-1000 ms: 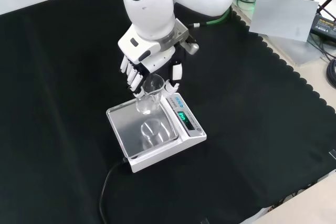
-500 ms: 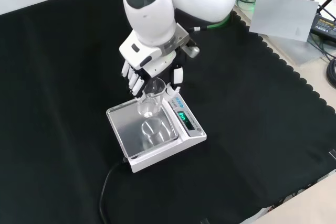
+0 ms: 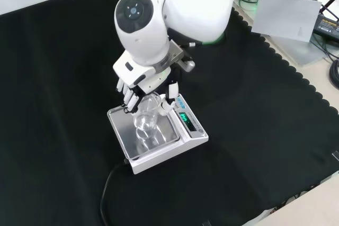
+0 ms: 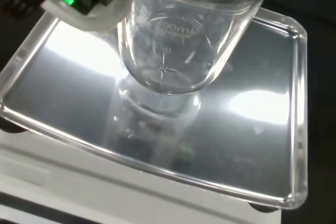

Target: Put the beaker on the electronic balance.

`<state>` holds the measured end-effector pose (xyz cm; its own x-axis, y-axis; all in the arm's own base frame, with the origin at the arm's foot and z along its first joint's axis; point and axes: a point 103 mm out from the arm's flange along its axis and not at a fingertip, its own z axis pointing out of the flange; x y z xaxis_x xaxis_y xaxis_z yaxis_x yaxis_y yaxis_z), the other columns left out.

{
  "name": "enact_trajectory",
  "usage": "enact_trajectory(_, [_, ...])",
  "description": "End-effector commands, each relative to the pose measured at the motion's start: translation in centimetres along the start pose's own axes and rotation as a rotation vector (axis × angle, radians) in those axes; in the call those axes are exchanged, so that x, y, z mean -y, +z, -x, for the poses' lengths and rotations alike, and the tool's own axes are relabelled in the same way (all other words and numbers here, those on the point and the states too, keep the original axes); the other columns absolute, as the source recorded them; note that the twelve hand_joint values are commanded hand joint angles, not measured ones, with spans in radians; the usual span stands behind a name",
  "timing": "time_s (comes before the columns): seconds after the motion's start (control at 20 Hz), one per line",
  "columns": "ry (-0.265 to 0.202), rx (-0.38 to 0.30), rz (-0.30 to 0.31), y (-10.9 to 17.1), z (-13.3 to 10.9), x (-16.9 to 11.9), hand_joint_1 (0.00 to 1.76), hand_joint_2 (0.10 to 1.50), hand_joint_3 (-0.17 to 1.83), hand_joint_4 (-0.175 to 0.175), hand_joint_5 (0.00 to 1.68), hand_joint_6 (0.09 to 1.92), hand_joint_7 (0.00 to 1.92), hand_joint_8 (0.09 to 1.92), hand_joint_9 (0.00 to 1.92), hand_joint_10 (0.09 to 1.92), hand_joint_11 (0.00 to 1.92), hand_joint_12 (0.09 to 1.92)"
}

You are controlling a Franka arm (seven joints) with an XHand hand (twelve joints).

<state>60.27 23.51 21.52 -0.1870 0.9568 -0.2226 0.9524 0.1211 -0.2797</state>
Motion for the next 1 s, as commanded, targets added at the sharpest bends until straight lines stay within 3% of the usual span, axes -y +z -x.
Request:
enact_trajectory(0.05, [-0.012, 0.012, -0.04, 0.4, -0.1, -0.3, 1.01, 0.54, 0.7, -0.003, 0.74, 0.95, 0.91, 0.67, 1.13, 0.68, 0.87, 1.24])
enact_trajectory(0.2, [-0.011, 0.002, -0.034, -0.6, 0.4, -0.1, 0.94, 0.5, 0.7, -0.033, 0.43, 0.8, 0.75, 0.73, 0.97, 0.77, 0.72, 1.32])
enact_trajectory(0.45, [-0.008, -0.014, -0.027, -0.7, 0.7, 0.3, 0.87, 0.5, 0.66, -0.056, 0.26, 0.51, 0.45, 0.83, 0.69, 0.9, 0.52, 1.38])
enact_trajectory(0.75, [-0.001, -0.098, 0.136, -2.3, 1.9, 2.3, 0.74, 0.52, 0.49, -0.059, 0.1, 0.15, 0.12, 0.83, 0.43, 0.97, 0.29, 1.46])
enact_trajectory(0.85, [0.0, -0.108, 0.166, -3.1, 2.6, 3.2, 0.7, 0.53, 0.41, -0.049, 0.05, 0.09, 0.03, 0.74, 0.29, 0.98, 0.15, 1.49])
enact_trajectory(1.0, [-0.009, -0.098, 0.145, -4.0, 3.8, 4.9, 0.65, 0.55, 0.3, -0.033, 0.01, 0.09, 0.0, 0.4, 0.07, 0.94, 0.02, 1.37])
